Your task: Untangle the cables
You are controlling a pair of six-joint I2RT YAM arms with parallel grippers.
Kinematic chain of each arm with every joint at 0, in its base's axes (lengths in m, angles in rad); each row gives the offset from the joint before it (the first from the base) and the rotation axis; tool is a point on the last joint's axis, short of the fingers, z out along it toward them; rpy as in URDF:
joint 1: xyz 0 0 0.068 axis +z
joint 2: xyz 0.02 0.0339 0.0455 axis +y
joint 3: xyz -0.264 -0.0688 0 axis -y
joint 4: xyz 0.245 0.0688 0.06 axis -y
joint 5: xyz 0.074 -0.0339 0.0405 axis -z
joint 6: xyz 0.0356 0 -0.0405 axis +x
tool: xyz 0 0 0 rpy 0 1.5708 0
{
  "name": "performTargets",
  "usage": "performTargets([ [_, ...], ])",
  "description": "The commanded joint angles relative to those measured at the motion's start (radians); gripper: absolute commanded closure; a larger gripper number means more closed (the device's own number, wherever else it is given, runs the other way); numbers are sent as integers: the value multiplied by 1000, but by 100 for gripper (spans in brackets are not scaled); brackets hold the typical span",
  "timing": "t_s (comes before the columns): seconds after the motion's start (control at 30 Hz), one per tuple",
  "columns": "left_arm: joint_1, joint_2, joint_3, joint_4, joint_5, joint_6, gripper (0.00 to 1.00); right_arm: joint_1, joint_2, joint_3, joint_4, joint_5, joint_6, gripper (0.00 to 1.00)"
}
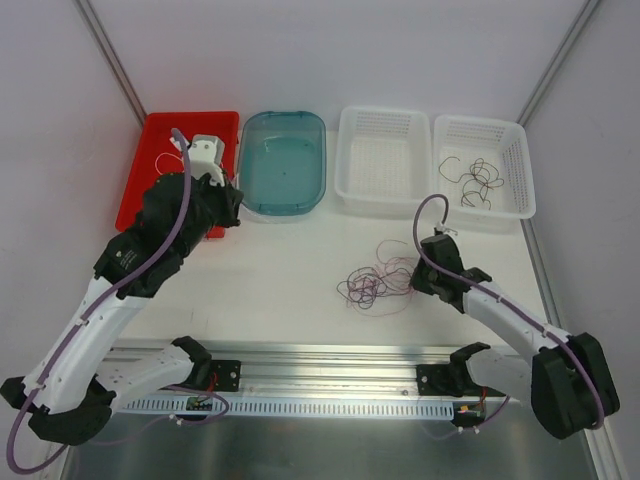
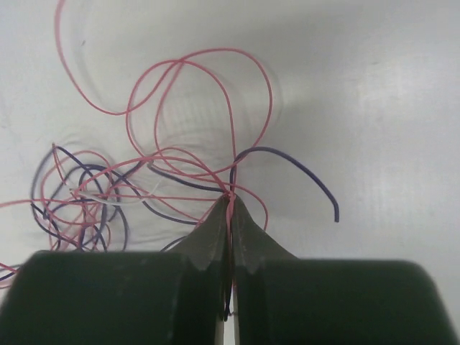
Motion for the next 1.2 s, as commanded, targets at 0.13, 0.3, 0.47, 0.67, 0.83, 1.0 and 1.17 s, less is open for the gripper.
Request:
performTargets([
  [0.13,210,20,11,-140,-141,75,100,-129,-186,45,-258,88,-121,99],
  [0.3,417,20,22,-169,-126,72,100,-193,-252,84,-333,85,-169,94],
  [0.47,488,21,17,-187,-69,57,100,-200,-262,88,-336,27,-176,89],
  [0.67,489,32,-18,-186,-22,49,100,-199,-240,93,-333,-3,-192,81],
  [0.83,491,43,-47,-183,100,42,100,-198,-240,99,-331,-59,-219,52],
  [1.0,490,49,-17,-181,120,40,100,-196,-274,121,-350,-116,-245,25],
  [1.17,491,70,117,-183,139,48,100,-196,-321,153,-391,-133,-278,7],
])
